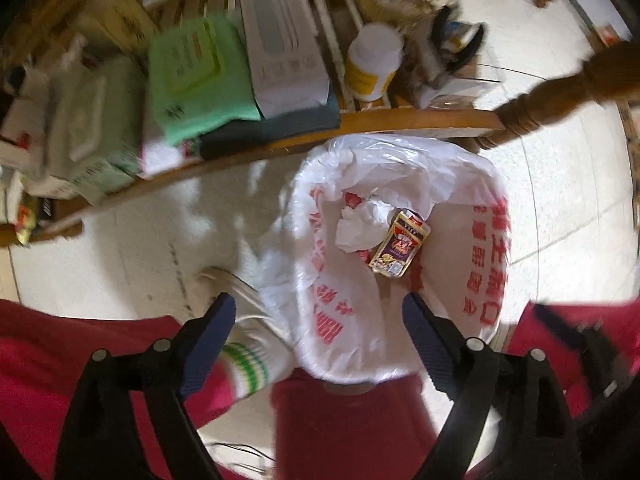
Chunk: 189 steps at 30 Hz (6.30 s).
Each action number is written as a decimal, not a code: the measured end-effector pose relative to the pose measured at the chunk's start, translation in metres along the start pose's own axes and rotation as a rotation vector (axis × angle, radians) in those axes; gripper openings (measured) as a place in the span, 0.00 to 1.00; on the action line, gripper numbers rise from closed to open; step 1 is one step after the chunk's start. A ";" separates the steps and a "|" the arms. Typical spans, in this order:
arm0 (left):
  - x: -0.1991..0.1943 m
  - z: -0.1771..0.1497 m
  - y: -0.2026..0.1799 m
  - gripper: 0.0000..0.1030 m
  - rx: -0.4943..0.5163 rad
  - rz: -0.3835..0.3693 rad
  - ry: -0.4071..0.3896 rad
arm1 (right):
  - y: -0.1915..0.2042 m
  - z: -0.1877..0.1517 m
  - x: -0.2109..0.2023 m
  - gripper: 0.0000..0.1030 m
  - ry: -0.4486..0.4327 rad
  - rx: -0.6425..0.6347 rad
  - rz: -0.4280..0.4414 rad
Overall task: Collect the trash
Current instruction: 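Raise both tools back toward the table, then grasp the yellow snack wrapper with the left tool while the right tool grasps the blue medicine box, then lift the wrapper and box and carry both toward the plastic bag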
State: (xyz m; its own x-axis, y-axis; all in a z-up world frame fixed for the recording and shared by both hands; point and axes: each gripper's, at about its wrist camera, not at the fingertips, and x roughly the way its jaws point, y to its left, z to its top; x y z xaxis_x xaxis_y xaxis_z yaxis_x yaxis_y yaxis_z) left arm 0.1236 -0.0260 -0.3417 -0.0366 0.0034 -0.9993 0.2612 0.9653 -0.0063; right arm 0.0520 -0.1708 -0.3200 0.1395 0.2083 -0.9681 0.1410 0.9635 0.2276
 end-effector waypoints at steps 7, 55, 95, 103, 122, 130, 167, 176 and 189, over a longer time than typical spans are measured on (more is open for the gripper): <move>-0.092 -0.054 0.005 0.84 0.226 0.037 -0.131 | 0.006 0.000 -0.116 0.86 -0.233 -0.095 0.000; -0.285 0.032 0.066 0.92 0.861 -0.036 -0.250 | 0.201 0.193 -0.307 0.93 -0.300 -0.895 -0.013; -0.217 0.071 0.080 0.65 0.693 -0.166 -0.133 | 0.231 0.201 -0.156 0.72 -0.018 -1.088 -0.153; -0.220 0.078 0.086 0.47 0.637 -0.165 -0.163 | 0.227 0.206 -0.153 0.62 -0.028 -1.061 -0.170; -0.221 0.071 0.085 0.18 0.387 -0.116 -0.176 | 0.225 0.215 -0.176 0.60 -0.116 -0.928 -0.194; -0.223 0.077 0.094 0.12 0.295 -0.129 -0.170 | 0.218 0.209 -0.204 0.60 -0.193 -0.867 -0.179; -0.352 -0.031 0.037 0.11 0.266 -0.113 -0.519 | 0.125 0.065 -0.402 0.60 -0.637 -0.620 -0.152; -0.340 -0.069 0.006 0.11 0.305 -0.119 -0.524 | 0.115 0.011 -0.404 0.60 -0.646 -0.623 -0.158; -0.277 -0.098 -0.027 0.11 0.343 -0.112 -0.482 | 0.102 -0.032 -0.341 0.60 -0.525 -0.606 -0.165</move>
State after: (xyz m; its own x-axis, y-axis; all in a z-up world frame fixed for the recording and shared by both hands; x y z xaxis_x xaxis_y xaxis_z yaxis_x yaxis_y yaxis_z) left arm 0.0324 -0.0271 -0.0609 0.3388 -0.2896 -0.8952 0.5799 0.8135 -0.0437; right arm -0.0124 -0.1382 0.0302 0.6250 0.0948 -0.7748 -0.3336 0.9298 -0.1554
